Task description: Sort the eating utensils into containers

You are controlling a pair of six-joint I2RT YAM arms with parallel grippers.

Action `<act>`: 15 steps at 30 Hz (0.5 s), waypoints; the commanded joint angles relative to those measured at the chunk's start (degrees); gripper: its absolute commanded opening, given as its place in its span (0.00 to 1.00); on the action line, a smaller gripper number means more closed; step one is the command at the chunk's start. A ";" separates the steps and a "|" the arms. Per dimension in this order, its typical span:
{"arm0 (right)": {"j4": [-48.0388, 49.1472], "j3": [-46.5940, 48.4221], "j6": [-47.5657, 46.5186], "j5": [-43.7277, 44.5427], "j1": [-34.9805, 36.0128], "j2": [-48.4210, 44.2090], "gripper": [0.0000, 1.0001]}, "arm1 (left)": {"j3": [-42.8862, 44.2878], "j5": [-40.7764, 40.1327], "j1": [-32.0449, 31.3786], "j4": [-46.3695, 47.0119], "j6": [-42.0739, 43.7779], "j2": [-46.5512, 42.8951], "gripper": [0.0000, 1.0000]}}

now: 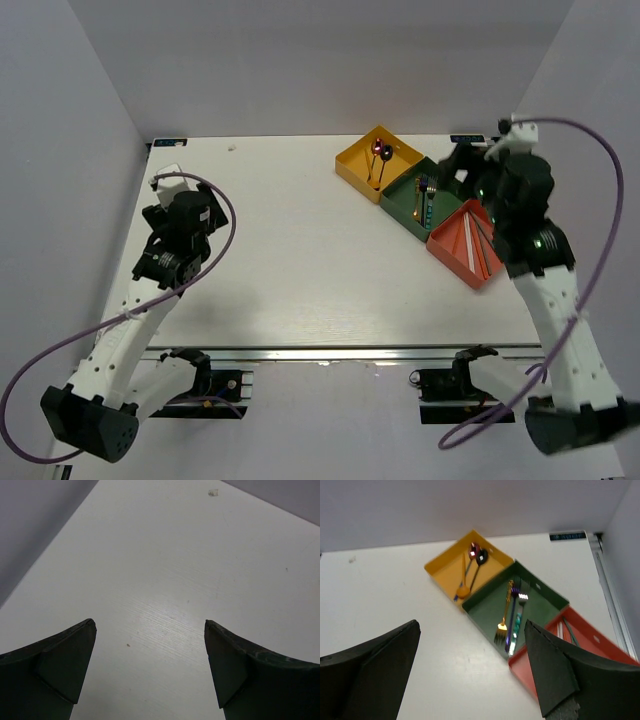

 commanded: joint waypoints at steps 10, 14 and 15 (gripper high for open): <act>-14.86 -23.58 -1.65 -0.99 -0.05 -29.30 0.89 | -8.43 -3.86 0.35 -1.16 0.08 -17.50 0.98; -16.36 -25.60 -2.70 -0.38 -0.05 -32.38 0.89 | -12.65 -3.68 0.26 -1.60 -0.36 -21.99 0.98; -16.19 -26.39 -3.05 0.15 -0.05 -33.60 0.89 | -12.57 -3.25 0.35 -1.78 -0.54 -22.87 0.98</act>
